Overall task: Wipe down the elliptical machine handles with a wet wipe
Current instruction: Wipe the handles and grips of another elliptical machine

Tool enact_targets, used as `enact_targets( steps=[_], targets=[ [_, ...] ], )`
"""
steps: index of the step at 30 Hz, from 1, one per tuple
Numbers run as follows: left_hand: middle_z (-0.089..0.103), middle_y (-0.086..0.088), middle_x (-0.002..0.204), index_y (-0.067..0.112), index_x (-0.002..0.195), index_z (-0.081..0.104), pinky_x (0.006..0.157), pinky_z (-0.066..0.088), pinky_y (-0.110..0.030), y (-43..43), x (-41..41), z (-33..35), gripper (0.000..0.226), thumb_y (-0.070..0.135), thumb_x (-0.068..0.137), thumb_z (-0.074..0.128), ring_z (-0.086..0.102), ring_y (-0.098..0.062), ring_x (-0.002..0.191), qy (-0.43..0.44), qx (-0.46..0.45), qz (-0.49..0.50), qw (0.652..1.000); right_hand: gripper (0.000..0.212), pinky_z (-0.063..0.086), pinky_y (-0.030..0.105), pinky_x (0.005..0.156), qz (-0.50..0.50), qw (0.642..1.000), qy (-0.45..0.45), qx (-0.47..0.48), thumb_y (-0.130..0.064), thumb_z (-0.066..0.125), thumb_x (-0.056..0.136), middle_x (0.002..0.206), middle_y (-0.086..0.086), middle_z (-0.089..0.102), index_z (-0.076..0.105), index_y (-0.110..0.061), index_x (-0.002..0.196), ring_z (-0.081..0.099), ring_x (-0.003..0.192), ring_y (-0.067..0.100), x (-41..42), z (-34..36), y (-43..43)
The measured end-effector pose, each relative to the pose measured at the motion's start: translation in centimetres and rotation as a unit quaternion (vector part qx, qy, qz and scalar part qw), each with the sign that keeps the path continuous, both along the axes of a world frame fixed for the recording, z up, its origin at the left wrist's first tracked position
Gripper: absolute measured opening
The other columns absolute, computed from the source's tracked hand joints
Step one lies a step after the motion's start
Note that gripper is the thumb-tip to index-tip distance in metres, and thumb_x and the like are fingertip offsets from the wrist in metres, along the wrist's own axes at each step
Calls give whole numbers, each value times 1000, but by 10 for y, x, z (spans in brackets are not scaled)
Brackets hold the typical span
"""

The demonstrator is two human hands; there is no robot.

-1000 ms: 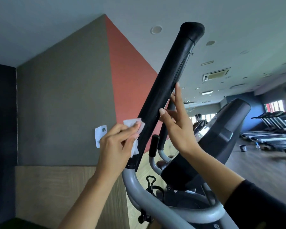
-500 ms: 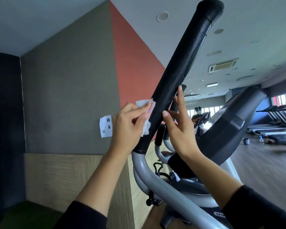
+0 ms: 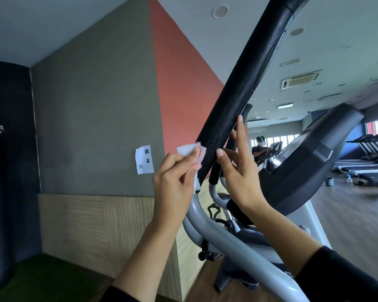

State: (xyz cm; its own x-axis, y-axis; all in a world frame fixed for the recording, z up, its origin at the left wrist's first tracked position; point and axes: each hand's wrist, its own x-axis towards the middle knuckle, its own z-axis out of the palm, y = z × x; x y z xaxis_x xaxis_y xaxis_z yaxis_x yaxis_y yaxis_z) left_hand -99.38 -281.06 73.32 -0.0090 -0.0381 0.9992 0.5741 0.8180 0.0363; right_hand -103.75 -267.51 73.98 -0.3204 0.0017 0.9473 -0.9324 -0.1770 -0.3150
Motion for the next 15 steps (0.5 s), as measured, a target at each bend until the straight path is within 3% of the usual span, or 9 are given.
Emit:
enact_targets(
  steps=[3,5,9,11,13,15],
  targets=[
    [62,-4,83,8,115,68,72,40,-2,-11,3,-26,40,-5,78,73,53,13,83,14,-19,34,999,68,49,19,87,2,1000,-10,-8,-11,48,100,148,-20,35,10,-35,153,65,98,12,-2,-1,-1],
    [63,-4,84,8,114,67,73,40,-1,-10,6,-31,41,-7,77,74,52,16,86,19,-3,31,999,67,48,15,86,13,1000,-14,-15,-11,45,101,148,-13,36,9,-31,153,65,100,5,-4,1,0],
    [61,-5,82,9,112,70,72,37,-3,16,10,2,30,2,83,69,52,0,76,54,-1,12,998,65,46,11,86,33,999,0,-24,-6,41,102,153,-4,35,8,-29,153,65,96,8,-6,10,3],
    [57,-5,79,10,114,70,69,34,-3,28,4,24,31,3,84,69,46,-4,70,64,-26,11,998,65,46,11,83,34,999,9,-20,-6,41,102,147,2,45,8,-31,153,61,94,32,-8,10,3],
    [53,-6,76,10,115,69,71,31,-2,34,-3,34,34,-2,83,69,44,-9,68,70,-54,39,995,66,47,11,79,31,999,-1,-25,-8,43,102,126,15,57,11,-38,151,52,95,45,-9,10,3],
    [51,-7,74,10,116,69,75,30,-2,32,-6,28,37,-6,82,68,44,-13,69,73,-72,69,992,66,45,9,81,25,999,-4,-20,-8,44,101,125,-4,62,12,-41,149,54,103,32,-10,9,3]
  ],
)
